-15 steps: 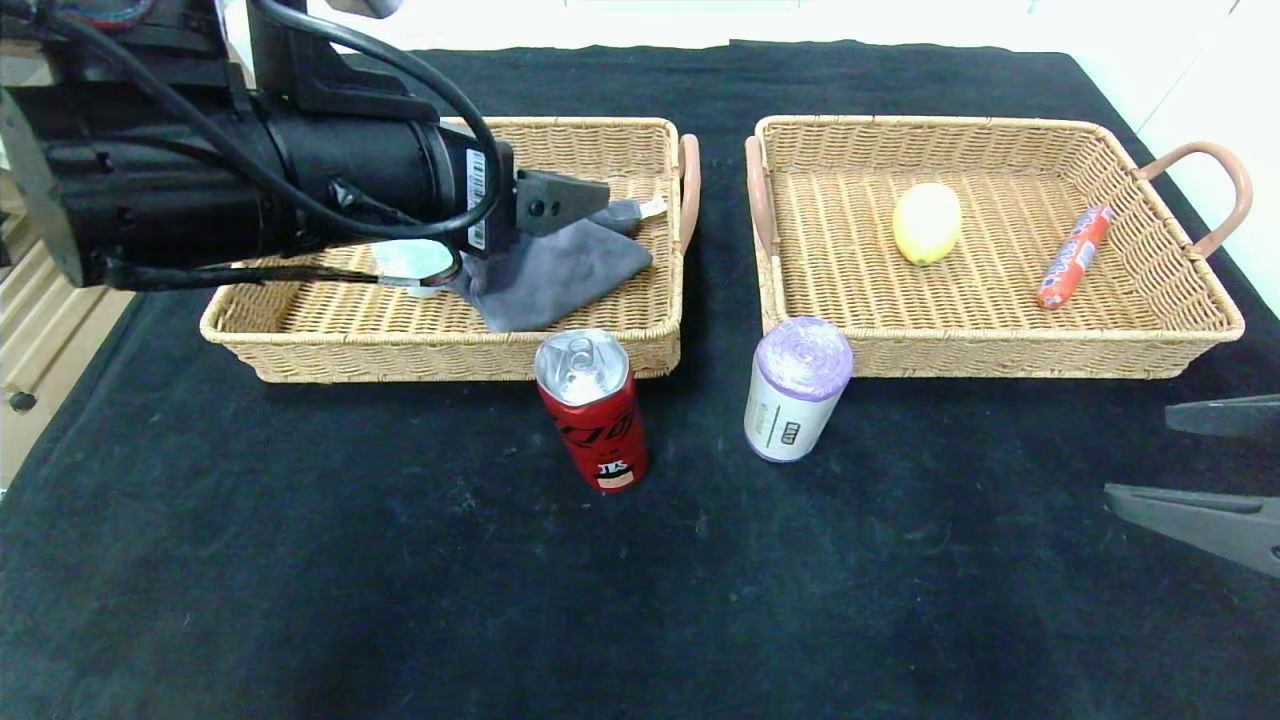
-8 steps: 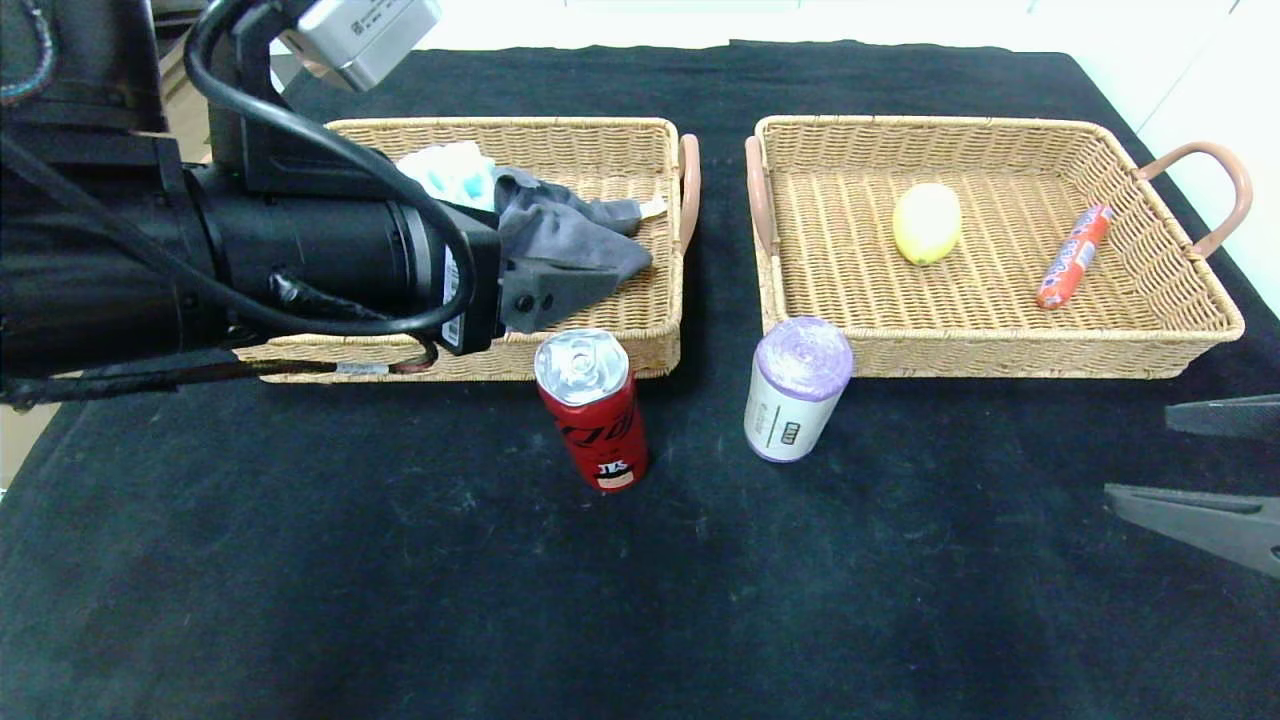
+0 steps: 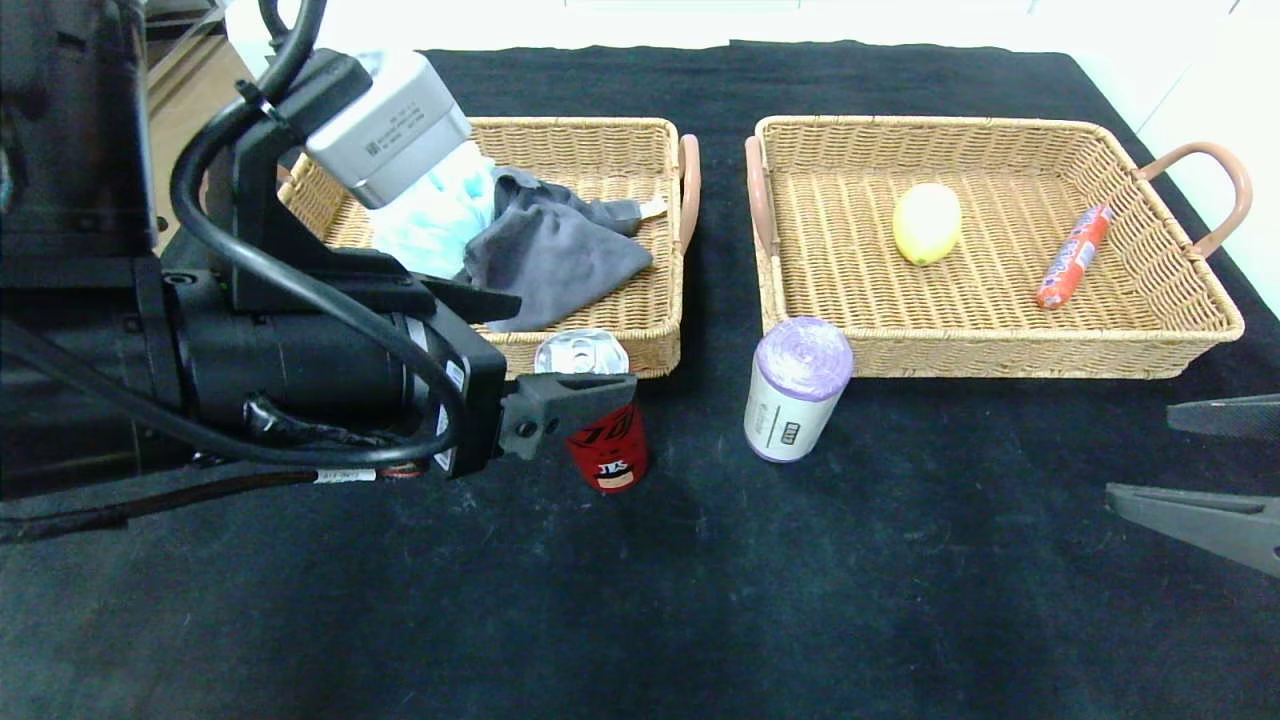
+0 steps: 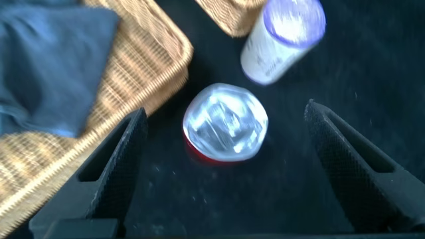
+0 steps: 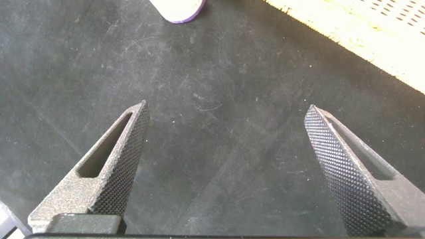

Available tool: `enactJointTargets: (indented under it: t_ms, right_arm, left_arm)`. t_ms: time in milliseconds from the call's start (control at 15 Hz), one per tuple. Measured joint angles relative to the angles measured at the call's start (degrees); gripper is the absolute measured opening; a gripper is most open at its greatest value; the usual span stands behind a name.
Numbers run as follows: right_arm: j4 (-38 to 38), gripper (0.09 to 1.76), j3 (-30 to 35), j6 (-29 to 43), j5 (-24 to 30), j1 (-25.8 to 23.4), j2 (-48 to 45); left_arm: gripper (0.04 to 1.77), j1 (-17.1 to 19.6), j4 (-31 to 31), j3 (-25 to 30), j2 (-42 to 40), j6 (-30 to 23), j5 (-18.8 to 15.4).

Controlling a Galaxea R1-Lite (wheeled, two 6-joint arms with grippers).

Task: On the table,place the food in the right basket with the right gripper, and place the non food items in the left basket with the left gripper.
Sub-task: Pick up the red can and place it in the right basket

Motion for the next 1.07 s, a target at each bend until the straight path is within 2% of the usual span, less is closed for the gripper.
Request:
enactJointTargets:
  t_ms: [333, 733, 1067]
  right_arm:
    - [0.0, 1.71, 0.1, 0.0, 0.0, 0.0, 0.0]
    - [0.0, 1.71, 0.1, 0.0, 0.0, 0.1, 0.2]
    - [0.0, 1.71, 0.1, 0.0, 0.0, 0.1, 0.3]
  left_arm:
    - [1.71, -0.2, -0.4, 4.2, -0.7, -0.1, 0.5]
    - [1.71, -0.2, -0.9, 6.7, 0.7, -0.2, 0.9]
    - [1.72, -0.3, -6.3, 6.8, 4.0, -0.1, 1.3]
